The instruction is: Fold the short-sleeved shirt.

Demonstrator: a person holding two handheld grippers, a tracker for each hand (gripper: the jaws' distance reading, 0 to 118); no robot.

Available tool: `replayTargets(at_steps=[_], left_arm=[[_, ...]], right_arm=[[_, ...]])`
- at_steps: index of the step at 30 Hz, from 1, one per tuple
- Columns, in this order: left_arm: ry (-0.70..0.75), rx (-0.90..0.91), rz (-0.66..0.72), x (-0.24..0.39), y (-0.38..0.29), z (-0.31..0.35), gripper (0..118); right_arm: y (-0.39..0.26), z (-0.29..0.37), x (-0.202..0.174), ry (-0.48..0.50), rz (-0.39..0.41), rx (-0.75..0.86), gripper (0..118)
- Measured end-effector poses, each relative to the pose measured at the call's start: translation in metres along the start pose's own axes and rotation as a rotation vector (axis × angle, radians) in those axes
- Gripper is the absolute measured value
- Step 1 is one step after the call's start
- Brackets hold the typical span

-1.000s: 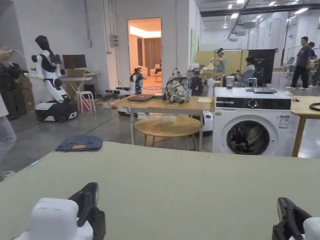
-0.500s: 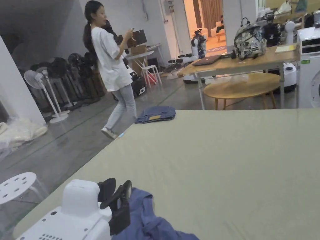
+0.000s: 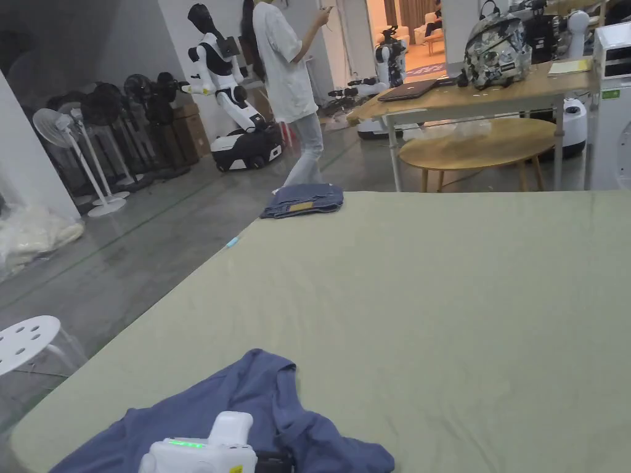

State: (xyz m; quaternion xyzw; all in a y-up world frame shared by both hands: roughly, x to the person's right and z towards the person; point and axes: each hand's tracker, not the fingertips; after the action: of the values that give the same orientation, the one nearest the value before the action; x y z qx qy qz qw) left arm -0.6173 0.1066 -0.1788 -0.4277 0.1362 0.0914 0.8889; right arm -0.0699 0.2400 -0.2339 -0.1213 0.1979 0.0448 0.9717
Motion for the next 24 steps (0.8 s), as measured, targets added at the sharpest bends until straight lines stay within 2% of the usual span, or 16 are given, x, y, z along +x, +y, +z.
replayTargets(at_steps=[2, 3, 4, 8, 10, 12, 14, 17, 19, 21, 24], left_arm=[[0.032, -0.049, -0.012, 0.005, 0.005, 0.003, 35], [0.018, -0.053, -0.050, 0.006, 0.005, 0.004, 10], [0.019, -0.066, -0.071, 0.010, 0.007, 0.013, 0], [0.073, -0.051, -0.049, 0.008, 0.005, 0.020, 0], [-0.005, -0.062, 0.119, 0.000, 0.013, 0.026, 0], [-0.051, 0.045, 0.210, -0.008, 0.026, 0.050, 0], [-0.056, 0.147, 0.225, -0.012, 0.050, 0.081, 0], [-0.075, 0.291, 0.304, -0.017, 0.099, 0.131, 0], [-0.098, 0.412, 0.254, -0.005, 0.132, 0.165, 0], [-0.074, 0.494, 0.131, 0.036, 0.166, 0.197, 0], [-0.184, 0.541, 0.059, 0.091, 0.202, 0.213, 0]], right_arm=[[-0.007, 0.000, 0.000, -0.020, 0.017, -0.017, 0], [-0.010, 0.000, 0.001, -0.020, 0.011, -0.018, 0], [-0.012, -0.001, 0.002, -0.011, -0.001, -0.027, 0], [-0.013, 0.003, 0.002, 0.013, -0.028, -0.033, 0], [-0.010, 0.007, 0.003, 0.028, -0.031, -0.027, 0], [-0.009, 0.013, 0.006, 0.027, -0.021, -0.015, 0], [-0.007, 0.022, 0.012, 0.019, -0.029, 0.000, 0], [-0.006, 0.033, 0.027, 0.019, -0.081, -0.016, 0], [-0.006, 0.044, 0.035, 0.011, -0.105, -0.013, 0], [-0.006, 0.053, 0.041, -0.008, -0.118, -0.002, 0], [-0.005, 0.065, 0.053, -0.054, -0.114, 0.012, 0]])
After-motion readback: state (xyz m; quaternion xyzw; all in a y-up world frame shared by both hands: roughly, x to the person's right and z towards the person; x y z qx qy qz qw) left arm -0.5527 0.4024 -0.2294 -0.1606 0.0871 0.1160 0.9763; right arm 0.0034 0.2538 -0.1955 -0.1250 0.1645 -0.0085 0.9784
